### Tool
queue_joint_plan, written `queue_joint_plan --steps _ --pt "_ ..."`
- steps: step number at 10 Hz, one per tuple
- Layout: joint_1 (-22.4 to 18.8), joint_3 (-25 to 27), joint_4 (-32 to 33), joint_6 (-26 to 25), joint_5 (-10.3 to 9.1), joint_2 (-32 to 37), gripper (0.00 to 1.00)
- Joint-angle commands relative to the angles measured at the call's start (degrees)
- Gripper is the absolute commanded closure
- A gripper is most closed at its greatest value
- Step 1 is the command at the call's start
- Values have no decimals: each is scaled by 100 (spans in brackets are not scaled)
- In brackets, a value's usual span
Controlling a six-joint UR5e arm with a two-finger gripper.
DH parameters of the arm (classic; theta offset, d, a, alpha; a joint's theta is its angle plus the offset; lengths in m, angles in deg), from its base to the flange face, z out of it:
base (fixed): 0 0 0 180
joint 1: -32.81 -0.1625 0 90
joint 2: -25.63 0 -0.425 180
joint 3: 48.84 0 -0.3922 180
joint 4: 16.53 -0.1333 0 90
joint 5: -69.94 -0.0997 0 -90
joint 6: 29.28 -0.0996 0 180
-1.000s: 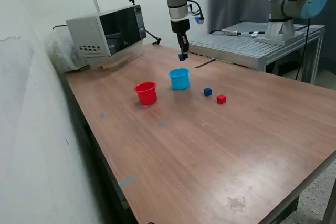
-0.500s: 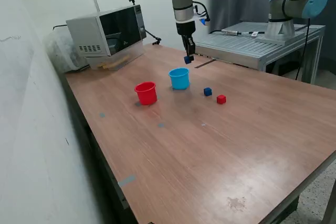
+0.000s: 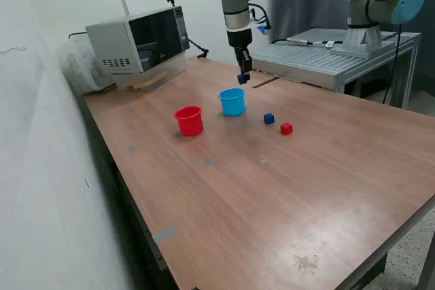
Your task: Place red objects in the red bin, and blue objects in the blue bin.
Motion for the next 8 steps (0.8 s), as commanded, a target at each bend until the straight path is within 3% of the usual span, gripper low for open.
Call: queue_joint_plan --steps 1,7,8 --pt "17 -104 10 4 7 -65 100" --pt "52 -148 19 57 7 -82 100" --pt "61 -175 10 66 7 -91 0"
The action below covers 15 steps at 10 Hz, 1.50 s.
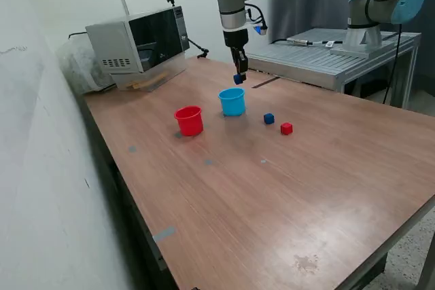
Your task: Place red objects in the red bin, and blue objects in the blue bin.
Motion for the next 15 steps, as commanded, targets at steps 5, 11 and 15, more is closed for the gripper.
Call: queue_joint_plan --steps 5,11,15 --pt "26 -14 7 15 0 -37 0" --pt "-1376 198 25 -20 18 287 0" --pt "-1644 -12 235 -20 -8 -79 0"
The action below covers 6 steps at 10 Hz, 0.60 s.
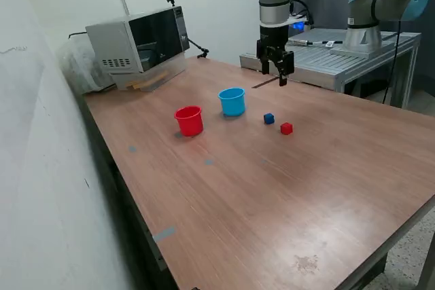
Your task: Place red objects in the red bin, and blue objects in the blue bin.
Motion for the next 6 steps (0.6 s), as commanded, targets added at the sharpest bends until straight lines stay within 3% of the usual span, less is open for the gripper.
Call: queue_joint_plan --steps 1,4,6 --pt "-215 -140 176 -5 -15 -354 0" --pt "-434 -122 422 -5 -269 -776 0" --pt "-636 -122 510 -5 -331 -987 0"
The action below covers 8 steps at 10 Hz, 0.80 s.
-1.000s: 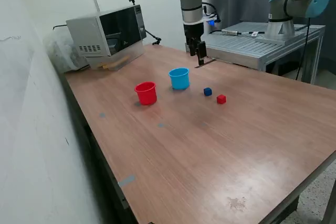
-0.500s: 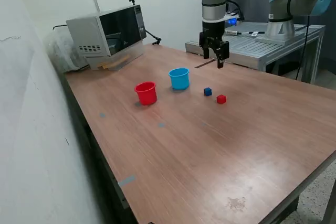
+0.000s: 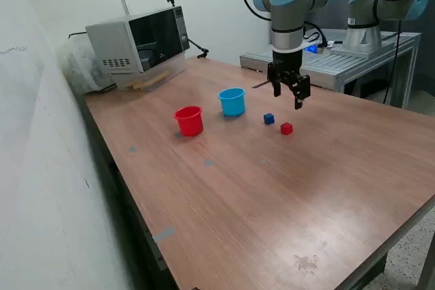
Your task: Place red objects in the red bin, and blue objects in the blue bin.
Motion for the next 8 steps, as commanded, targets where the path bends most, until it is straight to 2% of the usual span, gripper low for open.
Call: queue_joint_plan --steps 1,4,8 --pt "-266 12 200 0 -134 -383 0" --pt "-415 -84 324 0 -135 -489 0" --pt "-372 -304 394 0 -143 -629 0"
